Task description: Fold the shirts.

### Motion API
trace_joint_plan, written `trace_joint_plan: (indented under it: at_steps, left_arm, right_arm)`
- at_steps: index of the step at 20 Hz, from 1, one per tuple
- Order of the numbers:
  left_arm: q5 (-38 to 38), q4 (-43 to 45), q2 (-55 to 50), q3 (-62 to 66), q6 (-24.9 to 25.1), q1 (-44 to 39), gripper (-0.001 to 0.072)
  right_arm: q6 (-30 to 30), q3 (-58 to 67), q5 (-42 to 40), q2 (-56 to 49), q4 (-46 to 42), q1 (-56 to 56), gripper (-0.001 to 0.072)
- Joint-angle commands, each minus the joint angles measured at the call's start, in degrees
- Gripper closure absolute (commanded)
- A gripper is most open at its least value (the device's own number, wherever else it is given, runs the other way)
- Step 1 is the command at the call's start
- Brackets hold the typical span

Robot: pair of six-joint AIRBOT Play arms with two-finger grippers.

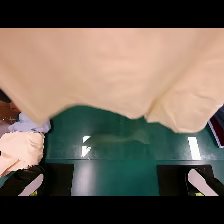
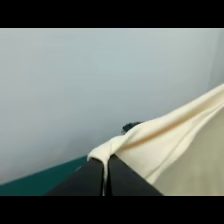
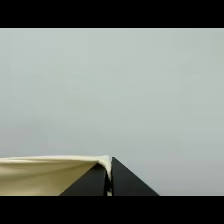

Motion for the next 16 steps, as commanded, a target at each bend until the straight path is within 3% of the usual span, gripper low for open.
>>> trace_joint_plan:
  at_steps: [1, 5, 8, 12, 16]
  left_arm:
    - [-5.6, 8.9, 0.0, -10.2, -3.2, 0.0, 0.0683]
    - [-2.1, 11.6, -4.2, -33.8, -4.4, 0.0, 0.0683]
    - [7.2, 12.3, -12.1, -44.0, -3.3, 0.0, 0.0683]
    - [19.8, 13.4, -25.4, -45.5, -2.8, 0.0, 0.0683]
    - [24.9, 13.2, -33.9, -45.5, -2.8, 0.0, 0.0682]
  right_arm:
    - [0.1, -5.5, 0.9, -2.8, 2.4, 0.1, 0.0696]
    - [0.1, -16.5, 4.3, -11.2, 2.1, 6.8, 0.0696]
    - [0.1, -20.6, 4.7, -22.1, 2.0, 11.2, 0.0696]
    - [0.1, -23.1, -2.8, -33.9, 2.0, 13.8, 0.0696]
    - [0.1, -23.1, -6.7, -40.9, 2.3, 15.0, 0.0694]
